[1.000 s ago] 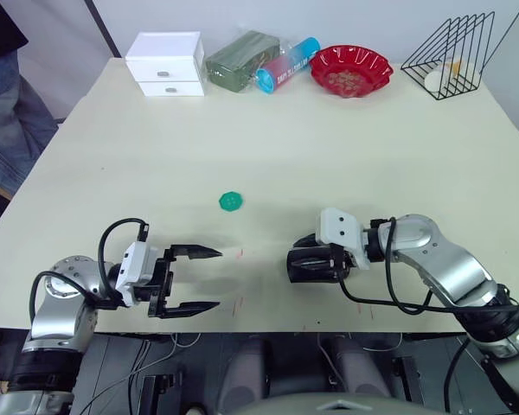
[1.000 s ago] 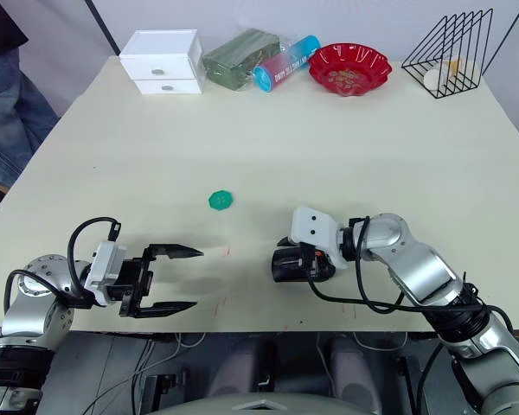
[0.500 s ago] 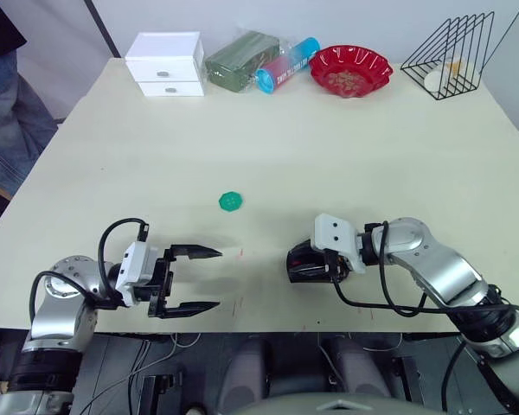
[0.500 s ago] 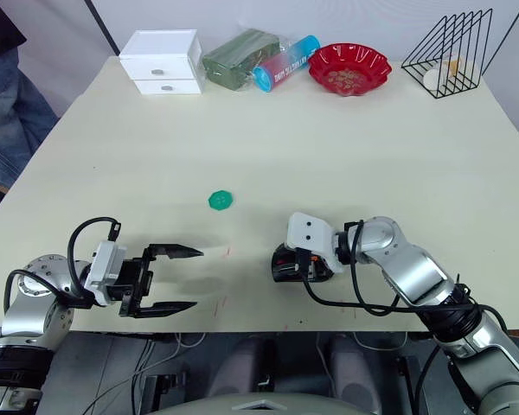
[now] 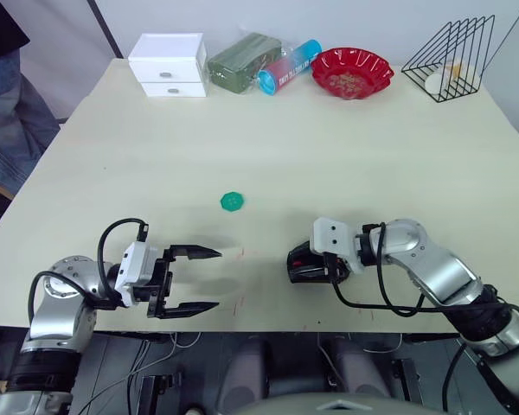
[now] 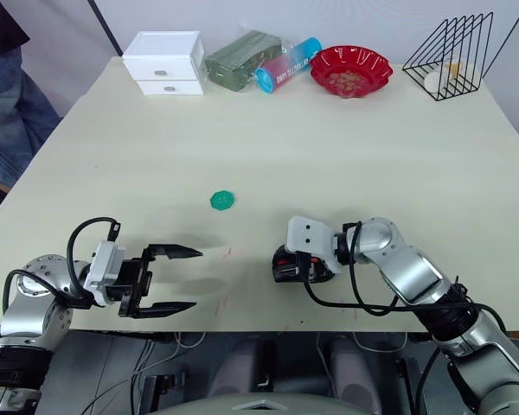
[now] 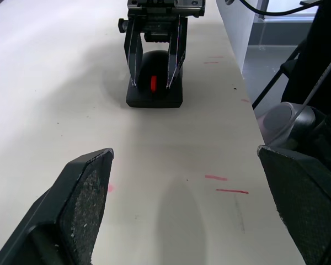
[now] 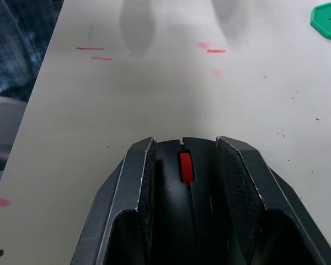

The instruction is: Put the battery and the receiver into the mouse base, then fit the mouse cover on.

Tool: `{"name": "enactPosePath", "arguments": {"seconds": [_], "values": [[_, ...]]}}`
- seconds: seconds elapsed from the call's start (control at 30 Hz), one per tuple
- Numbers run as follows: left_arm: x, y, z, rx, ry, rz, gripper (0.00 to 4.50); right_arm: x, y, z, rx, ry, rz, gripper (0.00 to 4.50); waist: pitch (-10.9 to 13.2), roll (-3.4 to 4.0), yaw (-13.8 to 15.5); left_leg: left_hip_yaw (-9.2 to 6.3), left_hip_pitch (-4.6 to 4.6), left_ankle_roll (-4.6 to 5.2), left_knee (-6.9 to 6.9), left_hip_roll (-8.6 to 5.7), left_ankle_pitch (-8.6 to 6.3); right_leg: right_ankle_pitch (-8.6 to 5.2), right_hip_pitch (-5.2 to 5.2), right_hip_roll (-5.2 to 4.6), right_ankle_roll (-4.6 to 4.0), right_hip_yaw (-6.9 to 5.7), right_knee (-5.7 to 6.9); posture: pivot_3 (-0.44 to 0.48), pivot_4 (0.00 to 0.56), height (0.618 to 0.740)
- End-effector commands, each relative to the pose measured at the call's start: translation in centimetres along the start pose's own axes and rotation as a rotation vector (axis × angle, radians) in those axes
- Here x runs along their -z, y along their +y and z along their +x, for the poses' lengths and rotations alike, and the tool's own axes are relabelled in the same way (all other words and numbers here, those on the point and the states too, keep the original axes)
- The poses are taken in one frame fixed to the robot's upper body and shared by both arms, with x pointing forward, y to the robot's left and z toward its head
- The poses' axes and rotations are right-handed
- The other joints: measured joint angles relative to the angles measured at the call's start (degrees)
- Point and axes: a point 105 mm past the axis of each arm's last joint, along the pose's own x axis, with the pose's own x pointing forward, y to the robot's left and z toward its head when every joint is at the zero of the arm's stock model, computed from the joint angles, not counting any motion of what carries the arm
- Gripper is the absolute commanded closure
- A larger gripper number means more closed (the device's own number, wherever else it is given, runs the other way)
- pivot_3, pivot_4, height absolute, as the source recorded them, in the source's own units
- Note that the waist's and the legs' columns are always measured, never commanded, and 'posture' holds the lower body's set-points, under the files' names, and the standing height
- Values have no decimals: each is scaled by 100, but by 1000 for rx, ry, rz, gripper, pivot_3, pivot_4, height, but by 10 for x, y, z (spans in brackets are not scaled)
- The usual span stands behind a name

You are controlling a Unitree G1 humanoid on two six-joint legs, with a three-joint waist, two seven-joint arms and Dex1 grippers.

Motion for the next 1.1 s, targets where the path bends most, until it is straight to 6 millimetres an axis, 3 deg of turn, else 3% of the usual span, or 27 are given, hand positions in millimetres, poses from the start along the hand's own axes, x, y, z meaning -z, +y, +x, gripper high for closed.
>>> {"name": "enactPosePath", "arguments": {"seconds": [0.03,0.13,0.27,0.4,0.67,0.77,1.1], "values": [[-8,-2,-4,25,-4,29,0,-2,-3,-5,27,-60,29,2698,0,0,-1,-1,0,0,0,0,0,0,0,0,0,0,0,0,150,740],[-9,-2,-4,22,-10,32,0,-22,-2,-16,25,-203,6,2698,1,2,-4,-1,-2,0,0,0,0,0,-2,0,0,-1,0,0,150,740],[-13,-1,-4,19,-25,37,0,-25,0,-33,36,-288,15,2698,2,2,-15,-2,-4,0,0,0,0,0,-3,0,0,-1,0,0,150,740],[-17,0,-6,13,-36,39,0,-22,3,-51,62,-368,16,2698,2,2,-7,-5,-7,0,-1,1,0,0,-3,0,0,-4,-4,0,150,740],[-26,0,-5,20,-84,37,0,8,4,-72,87,-364,29,2698,2,2,-17,-4,-2,-1,-1,1,1,1,-2,2,-2,-2,1,0,150,740],[-32,-2,-4,34,-113,39,0,21,6,-71,76,-357,28,2698,2,2,-12,-5,-3,-1,-1,1,1,1,-2,1,-2,-3,-1,0,150,740],[-38,-6,-3,54,-130,40,0,35,1,-57,90,-368,19,2698,4,5,-16,-3,1,-5,0,3,3,2,-1,4,-3,0,3,0,150,740]]}}
